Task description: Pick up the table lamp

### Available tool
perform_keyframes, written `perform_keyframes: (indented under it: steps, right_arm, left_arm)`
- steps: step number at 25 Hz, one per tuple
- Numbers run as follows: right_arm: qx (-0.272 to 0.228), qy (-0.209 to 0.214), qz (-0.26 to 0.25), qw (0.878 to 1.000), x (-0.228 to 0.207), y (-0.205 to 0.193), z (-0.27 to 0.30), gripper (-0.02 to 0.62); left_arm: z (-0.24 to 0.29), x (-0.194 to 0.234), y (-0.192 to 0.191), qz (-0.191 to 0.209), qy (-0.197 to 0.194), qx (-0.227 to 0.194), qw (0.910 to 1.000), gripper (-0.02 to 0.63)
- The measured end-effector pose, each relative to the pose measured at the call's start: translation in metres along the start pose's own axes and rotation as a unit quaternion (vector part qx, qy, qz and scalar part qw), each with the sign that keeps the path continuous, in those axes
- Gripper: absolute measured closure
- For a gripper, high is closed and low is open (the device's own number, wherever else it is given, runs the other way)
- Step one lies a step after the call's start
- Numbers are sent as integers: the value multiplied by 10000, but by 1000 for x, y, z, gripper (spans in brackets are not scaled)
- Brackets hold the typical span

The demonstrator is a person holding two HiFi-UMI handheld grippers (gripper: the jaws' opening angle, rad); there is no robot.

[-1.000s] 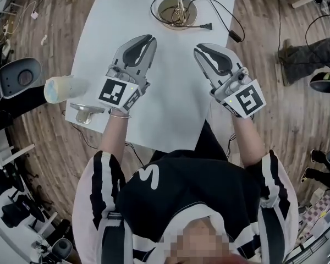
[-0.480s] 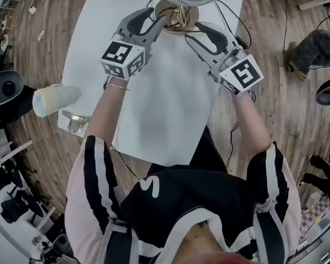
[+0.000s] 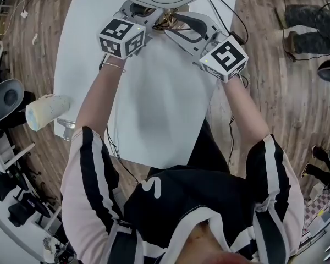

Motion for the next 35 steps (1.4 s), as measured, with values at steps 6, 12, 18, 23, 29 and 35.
perform_keyframes:
  steps: [6,12,18,23,29,35]
  right_arm:
    - [220,424,30,9989,0,-12,11,440]
    - [324,678,-158,9970,0,-17,23,440]
    - [364,755,-351,9959,-3,-17,30,449]
    - [275,743,-391,9961,-4,-16,27,545]
    - [192,589,-257,9978,-5,-15,27,557]
    - [148,397,-117,9990,-3,-16,26,568]
  left_arm:
    - [13,6,8,-139,50,-121,9998,462]
    - [13,5,15,90,-43,-271,9996,462]
    - [14,6,20,173,-62,-315,9993,463]
    - [15,-3,21,262,-259,-443,9983,524]
    - [14,-7,21,138,-335,-572,9977,580]
    - [8,-8,22,-49,-361,-648,9972,588]
Point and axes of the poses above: the fingertips, and each gripper's own axes: z forward along the fingers, x to its left, y out of its top, the point moved 2 cm from there along -z, backward along the fingers
